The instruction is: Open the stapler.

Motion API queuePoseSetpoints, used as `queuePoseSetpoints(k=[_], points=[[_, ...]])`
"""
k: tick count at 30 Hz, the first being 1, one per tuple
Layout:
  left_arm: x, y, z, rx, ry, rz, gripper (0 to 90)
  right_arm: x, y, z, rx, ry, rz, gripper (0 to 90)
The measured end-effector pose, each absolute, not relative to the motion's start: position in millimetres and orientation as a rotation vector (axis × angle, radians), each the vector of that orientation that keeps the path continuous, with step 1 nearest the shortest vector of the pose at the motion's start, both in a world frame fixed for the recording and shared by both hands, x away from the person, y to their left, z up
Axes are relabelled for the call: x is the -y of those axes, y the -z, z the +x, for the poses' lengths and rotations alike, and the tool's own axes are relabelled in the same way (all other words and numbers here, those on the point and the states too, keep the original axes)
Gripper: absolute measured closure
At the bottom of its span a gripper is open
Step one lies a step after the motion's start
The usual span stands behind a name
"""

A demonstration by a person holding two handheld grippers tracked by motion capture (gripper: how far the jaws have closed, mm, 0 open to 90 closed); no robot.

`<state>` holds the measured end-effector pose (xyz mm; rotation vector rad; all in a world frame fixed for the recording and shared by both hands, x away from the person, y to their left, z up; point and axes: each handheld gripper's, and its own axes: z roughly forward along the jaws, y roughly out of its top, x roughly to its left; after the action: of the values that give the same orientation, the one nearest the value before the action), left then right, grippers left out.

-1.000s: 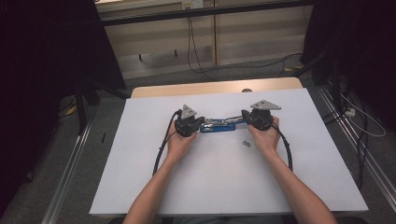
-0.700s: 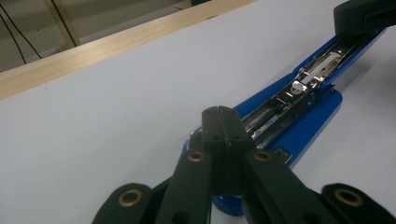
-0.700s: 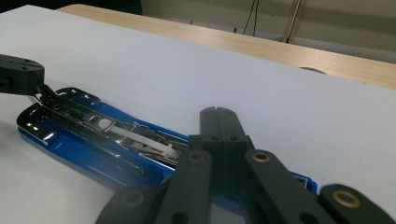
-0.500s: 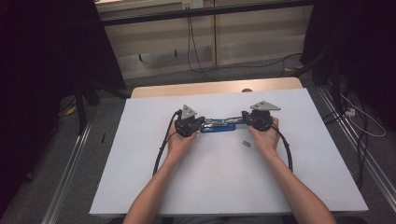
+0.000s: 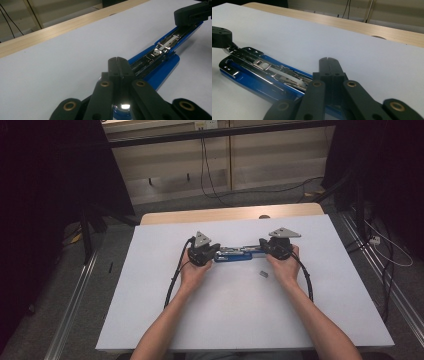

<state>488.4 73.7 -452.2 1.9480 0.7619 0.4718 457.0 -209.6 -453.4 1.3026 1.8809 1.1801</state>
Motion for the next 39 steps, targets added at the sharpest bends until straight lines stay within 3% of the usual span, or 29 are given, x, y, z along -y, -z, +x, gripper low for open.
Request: queuePoseSetpoints(k=[12, 20, 25, 31, 36, 39], points=[[-72.9, 450.1, 486.2, -0.769, -0.463, 1.944, 85.4, 214.0, 450.3, 456.2, -1.870, -1.219, 1.308, 90.0], [-76.3, 444.1, 484.7, -0.774, -0.490, 1.928, 74.7, 216.2, 444.6, 453.8, -1.872, -1.253, 1.275, 90.0], [-82.3, 437.3, 483.6, -0.793, -0.506, 1.906, 60.4, 220.4, 441.5, 452.6, -1.865, -1.262, 1.284, 86.9], [-91.5, 432.7, 483.4, -0.824, -0.498, 1.875, 40.9, 224.5, 438.5, 451.0, -1.851, -1.289, 1.290, 69.6], [-96.2, 428.4, 482.1, -0.870, -0.494, 1.878, 14.9, 225.0, 437.8, 450.8, -1.863, -1.303, 1.265, 57.6], [-97.7, 426.9, 478.4, -0.863, -0.495, 1.889, 8.4, 224.3, 438.3, 450.1, -1.888, -1.295, 1.265, 46.1]])
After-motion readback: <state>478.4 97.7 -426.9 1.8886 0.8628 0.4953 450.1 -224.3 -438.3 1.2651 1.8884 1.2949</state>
